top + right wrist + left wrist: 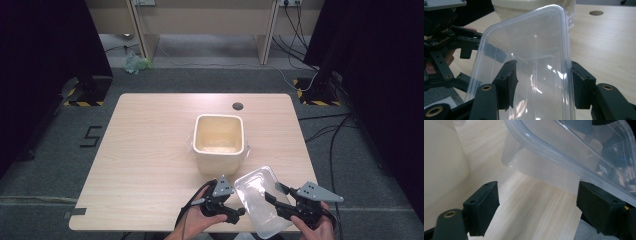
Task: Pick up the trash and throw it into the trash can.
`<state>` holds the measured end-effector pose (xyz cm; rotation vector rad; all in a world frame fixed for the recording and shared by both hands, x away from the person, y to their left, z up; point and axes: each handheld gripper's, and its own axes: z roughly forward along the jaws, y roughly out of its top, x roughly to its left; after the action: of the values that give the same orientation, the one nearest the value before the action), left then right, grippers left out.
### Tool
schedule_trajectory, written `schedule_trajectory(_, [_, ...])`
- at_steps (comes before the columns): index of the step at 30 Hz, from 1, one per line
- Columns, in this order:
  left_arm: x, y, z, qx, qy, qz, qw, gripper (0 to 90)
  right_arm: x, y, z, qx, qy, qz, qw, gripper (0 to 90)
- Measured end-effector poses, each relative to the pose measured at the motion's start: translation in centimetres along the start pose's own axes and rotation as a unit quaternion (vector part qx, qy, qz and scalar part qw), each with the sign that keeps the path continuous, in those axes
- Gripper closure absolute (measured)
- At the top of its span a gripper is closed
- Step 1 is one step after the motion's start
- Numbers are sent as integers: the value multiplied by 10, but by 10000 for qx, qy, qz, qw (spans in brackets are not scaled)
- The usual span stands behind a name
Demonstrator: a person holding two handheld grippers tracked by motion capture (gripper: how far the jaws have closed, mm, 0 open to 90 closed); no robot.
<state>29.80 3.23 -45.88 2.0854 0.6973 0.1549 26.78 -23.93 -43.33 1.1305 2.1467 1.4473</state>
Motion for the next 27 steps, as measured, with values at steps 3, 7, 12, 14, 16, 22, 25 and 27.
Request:
schedule_trajectory(3, [2,6,-9,-61,35,-5,10000,178,2,9,-1,-76,58,-45,9999,469])
schedule_trajectory(7, [4,12,-20,-122,151,29,9998,178,7,23,1,-118,86,-171,9997,469])
schedule_trajectory(12, [7,16,-34,-285,232,42,9993,178,13,39,4,-198,161,-260,9993,475])
schedule_trajectory(14, [9,16,-40,-337,218,18,9992,178,16,45,5,-213,180,-296,9992,476])
schedule_trajectory(16, [11,18,-45,-362,221,16,9991,178,19,50,6,-244,202,-349,9989,481])
schedule_trajectory(22, [16,29,-62,-455,396,88,9981,178,26,75,11,-293,279,-492,9980,484])
schedule_trajectory(25, [20,35,-69,-459,474,84,9978,177,26,83,14,-314,321,-509,9977,489])
schedule_trajectory(27, [24,39,-73,-447,470,69,9979,177,28,91,18,-356,328,-554,9973,494])
